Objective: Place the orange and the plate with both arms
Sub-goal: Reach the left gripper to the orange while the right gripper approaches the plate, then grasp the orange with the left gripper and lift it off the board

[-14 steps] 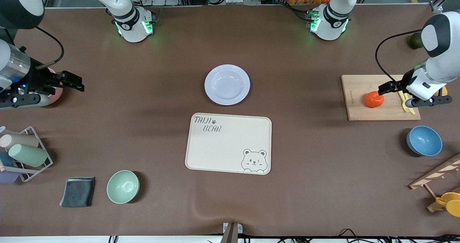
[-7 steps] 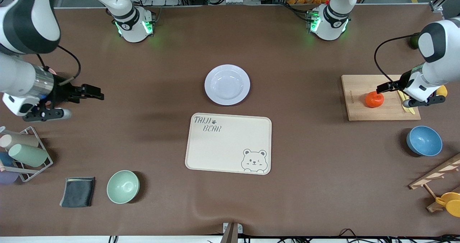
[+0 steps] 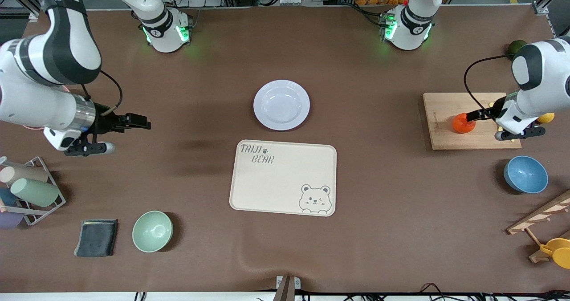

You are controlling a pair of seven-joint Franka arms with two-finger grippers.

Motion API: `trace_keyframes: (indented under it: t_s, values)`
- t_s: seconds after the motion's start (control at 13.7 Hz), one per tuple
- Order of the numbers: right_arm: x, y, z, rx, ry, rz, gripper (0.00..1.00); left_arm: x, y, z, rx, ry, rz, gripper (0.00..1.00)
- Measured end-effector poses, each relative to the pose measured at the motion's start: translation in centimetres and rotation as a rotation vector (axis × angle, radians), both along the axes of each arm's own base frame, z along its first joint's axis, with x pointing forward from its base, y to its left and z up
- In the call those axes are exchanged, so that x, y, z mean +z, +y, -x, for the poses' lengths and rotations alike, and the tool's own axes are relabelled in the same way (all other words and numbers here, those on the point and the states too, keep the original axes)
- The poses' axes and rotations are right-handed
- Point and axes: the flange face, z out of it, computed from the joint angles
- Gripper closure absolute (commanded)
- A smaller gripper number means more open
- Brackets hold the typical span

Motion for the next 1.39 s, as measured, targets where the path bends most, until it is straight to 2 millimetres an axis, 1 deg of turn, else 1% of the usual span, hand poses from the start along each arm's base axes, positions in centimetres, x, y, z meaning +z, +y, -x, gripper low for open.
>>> trace_keyframes:
  t_s: [0.15, 0.22, 0.51, 0.66, 0.88, 0.95, 1.17, 1.39]
  values:
    - [-2.2, 1.0, 0.6, 0.002, -0.014, 0.005, 0.0, -1.3, 0.1, -0.1, 0.001, 0.007, 0.006, 0.0]
    - [-2.8, 1.3, 0.8, 0.004, -0.014, 0.006, 0.0, -2.0, 0.1, -0.1, 0.0, 0.011, 0.008, 0.0]
    - [-3.4, 1.6, 1.0, 0.0, -0.016, 0.001, 0.0, -4.1, 0.1, -0.3, -0.002, 0.023, 0.017, 0.0]
    - [-4.1, 1.8, 1.1, -0.016, -0.013, -0.018, 0.0, -5.1, 0.2, -0.2, 0.002, 0.034, 0.023, 0.0]
    - [-5.6, 2.9, 1.5, -0.023, -0.004, -0.039, 0.0, -6.8, 1.5, 0.1, 0.023, 0.031, 0.029, 0.0]
    - [-6.0, 3.2, 1.5, -0.022, -0.008, -0.037, 0.0, -7.3, 1.7, 0.1, 0.025, 0.034, 0.032, 0.0]
    - [-7.3, 3.6, 1.7, -0.028, -0.012, -0.038, 0.0, -8.6, 1.6, 0.3, 0.025, 0.052, 0.04, 0.0]
    - [-7.6, 4.2, 1.7, -0.055, -0.003, -0.077, 0.0, -9.4, 1.5, 0.5, 0.025, 0.063, 0.044, 0.0]
